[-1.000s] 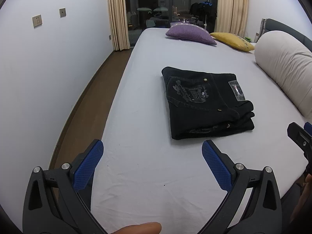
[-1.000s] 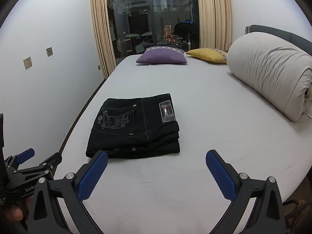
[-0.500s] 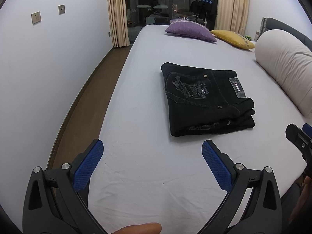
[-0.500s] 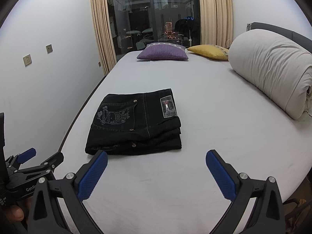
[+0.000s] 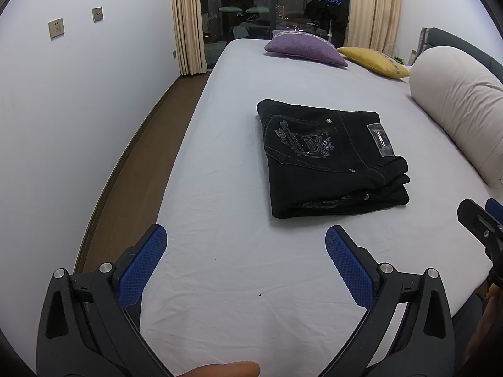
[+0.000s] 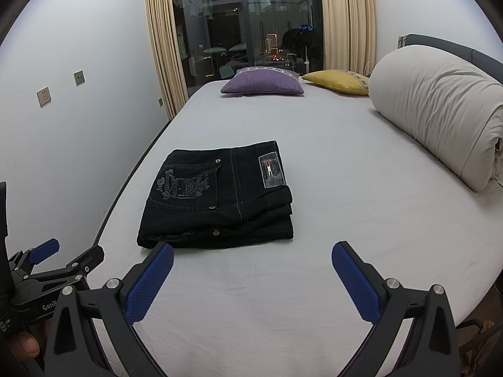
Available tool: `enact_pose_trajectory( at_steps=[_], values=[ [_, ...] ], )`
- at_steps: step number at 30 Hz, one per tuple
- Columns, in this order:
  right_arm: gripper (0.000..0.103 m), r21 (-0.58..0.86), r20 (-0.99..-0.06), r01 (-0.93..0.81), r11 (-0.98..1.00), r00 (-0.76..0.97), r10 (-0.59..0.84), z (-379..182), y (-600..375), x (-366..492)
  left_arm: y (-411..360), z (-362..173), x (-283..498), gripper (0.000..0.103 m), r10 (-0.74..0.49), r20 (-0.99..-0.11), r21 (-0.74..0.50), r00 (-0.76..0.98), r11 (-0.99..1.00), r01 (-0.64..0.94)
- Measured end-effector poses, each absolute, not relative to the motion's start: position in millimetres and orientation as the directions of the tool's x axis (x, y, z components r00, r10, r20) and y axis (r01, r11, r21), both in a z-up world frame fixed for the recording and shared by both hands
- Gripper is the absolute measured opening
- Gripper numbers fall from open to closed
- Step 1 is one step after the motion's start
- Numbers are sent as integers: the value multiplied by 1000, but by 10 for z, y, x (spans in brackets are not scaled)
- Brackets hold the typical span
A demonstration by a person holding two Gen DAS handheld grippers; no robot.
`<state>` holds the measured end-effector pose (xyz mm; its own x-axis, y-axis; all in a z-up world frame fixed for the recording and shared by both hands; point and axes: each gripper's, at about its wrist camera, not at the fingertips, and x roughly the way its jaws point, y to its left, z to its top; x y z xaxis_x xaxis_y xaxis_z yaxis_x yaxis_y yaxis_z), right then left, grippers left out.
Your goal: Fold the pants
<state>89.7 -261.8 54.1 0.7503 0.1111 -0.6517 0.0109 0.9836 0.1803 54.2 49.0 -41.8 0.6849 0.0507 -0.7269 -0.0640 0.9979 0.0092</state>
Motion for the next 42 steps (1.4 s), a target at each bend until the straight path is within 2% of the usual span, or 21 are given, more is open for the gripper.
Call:
enact_pose_trajectory(
  at_steps=[42],
  values=[
    [103,182,-660,2,983,742,121,477,-2604,904,490,-428,532,103,41,-732,3,680,998,-56]
  ],
)
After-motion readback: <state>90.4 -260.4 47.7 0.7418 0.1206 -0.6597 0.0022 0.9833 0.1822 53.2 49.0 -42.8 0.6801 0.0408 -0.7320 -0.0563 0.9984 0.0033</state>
